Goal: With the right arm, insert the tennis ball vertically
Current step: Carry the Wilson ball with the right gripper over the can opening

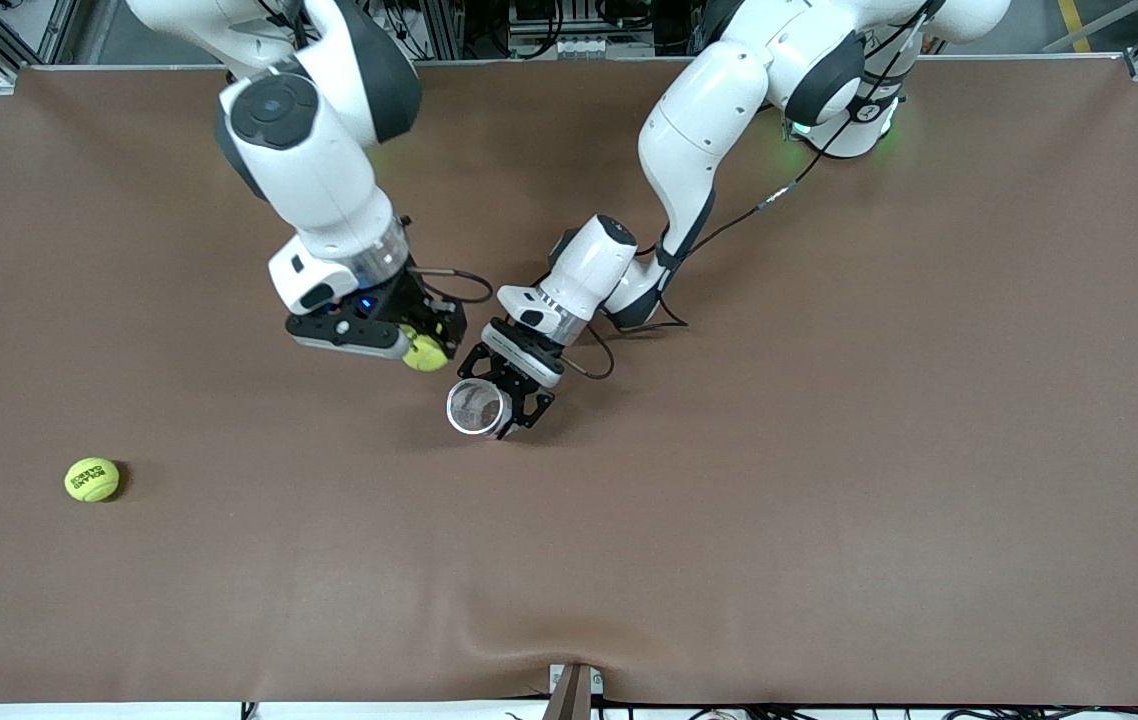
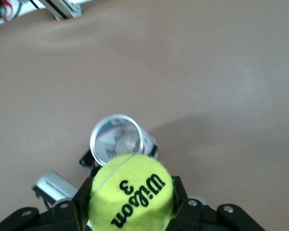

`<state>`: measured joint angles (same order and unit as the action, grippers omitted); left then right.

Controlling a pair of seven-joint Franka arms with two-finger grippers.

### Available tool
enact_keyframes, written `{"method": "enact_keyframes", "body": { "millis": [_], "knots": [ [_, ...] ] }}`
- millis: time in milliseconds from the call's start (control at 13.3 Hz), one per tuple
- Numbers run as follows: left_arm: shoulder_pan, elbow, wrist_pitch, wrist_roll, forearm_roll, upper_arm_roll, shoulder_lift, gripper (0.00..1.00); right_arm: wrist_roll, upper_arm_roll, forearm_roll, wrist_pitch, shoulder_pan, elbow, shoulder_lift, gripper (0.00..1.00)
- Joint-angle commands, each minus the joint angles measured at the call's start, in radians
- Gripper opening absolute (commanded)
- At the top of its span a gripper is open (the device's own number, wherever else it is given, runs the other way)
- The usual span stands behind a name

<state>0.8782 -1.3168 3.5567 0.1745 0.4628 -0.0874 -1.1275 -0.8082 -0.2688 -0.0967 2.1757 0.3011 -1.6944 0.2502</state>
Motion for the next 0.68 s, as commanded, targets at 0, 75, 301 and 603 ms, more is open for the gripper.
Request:
{"method": "enact_keyframes", "body": {
  "millis": [0, 75, 301, 603],
  "knots": [
    [0.018, 0.022, -0.001, -0.015, 0.027, 0.012, -0.018, 0.78, -0.012, 0.055, -0.037, 0.096, 0.05, 0.065, 0.092, 0.0],
    [0.018, 0.022, -0.001, -0.015, 0.027, 0.012, -0.018, 0.78, -0.02, 0.063, -0.038, 0.122, 0.071, 0.067, 0.107, 0.0],
    [0.022, 0.022, -0.001, -0.015, 0.027, 0.012, -0.021, 0.78, 0.007, 0.111, -0.069, 0.128, 0.104, 0.087, 0.133, 0.0],
    [0.022, 0.03, -0.001, -0.015, 0.028, 0.012, -0.018, 0.77, 0.017, 0.111, -0.08, 0.174, 0.119, 0.084, 0.155, 0.0]
  ]
}}
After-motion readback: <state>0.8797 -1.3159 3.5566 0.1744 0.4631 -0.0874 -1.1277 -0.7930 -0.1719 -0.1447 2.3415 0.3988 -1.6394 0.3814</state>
